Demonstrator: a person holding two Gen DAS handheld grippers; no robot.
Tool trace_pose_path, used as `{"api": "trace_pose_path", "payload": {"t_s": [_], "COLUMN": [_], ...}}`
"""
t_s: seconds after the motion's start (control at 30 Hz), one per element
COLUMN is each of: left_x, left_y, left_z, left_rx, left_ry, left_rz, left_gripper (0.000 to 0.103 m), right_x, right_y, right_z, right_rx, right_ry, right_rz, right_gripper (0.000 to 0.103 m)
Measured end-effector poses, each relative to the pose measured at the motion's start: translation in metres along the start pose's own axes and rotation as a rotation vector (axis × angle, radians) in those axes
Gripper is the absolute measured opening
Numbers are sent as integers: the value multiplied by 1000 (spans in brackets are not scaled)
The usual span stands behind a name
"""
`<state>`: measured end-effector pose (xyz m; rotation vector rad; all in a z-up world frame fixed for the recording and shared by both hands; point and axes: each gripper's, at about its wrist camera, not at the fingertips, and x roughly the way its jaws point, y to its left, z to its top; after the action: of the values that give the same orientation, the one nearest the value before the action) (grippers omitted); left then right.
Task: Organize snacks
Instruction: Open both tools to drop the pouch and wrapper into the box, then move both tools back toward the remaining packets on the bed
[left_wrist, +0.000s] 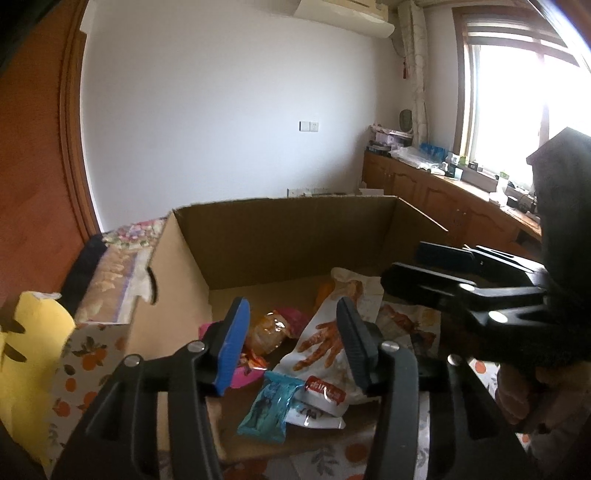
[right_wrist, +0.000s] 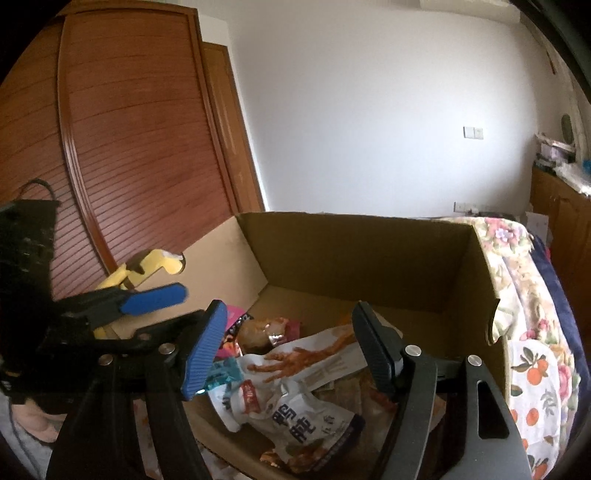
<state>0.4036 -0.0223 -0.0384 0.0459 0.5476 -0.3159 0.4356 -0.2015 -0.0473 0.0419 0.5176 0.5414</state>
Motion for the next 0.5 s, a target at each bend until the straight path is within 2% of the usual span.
{"api": "trace_pose_path", "payload": {"t_s": [0.23, 0.5], "left_x": [-32, -76], "left_y": [6, -12], "left_z": [-4, -34], "left_rx": [-2, 0], "left_ry": [15, 71], "left_rz": [39, 28], "left_gripper": [51, 51], "right_x": [-9, -59], "right_y": [12, 42], "right_z": [9, 5], "right_rx": [-13, -66], "right_ry": [-9, 12], "right_rz": [6, -18], "right_gripper": [72, 72]}}
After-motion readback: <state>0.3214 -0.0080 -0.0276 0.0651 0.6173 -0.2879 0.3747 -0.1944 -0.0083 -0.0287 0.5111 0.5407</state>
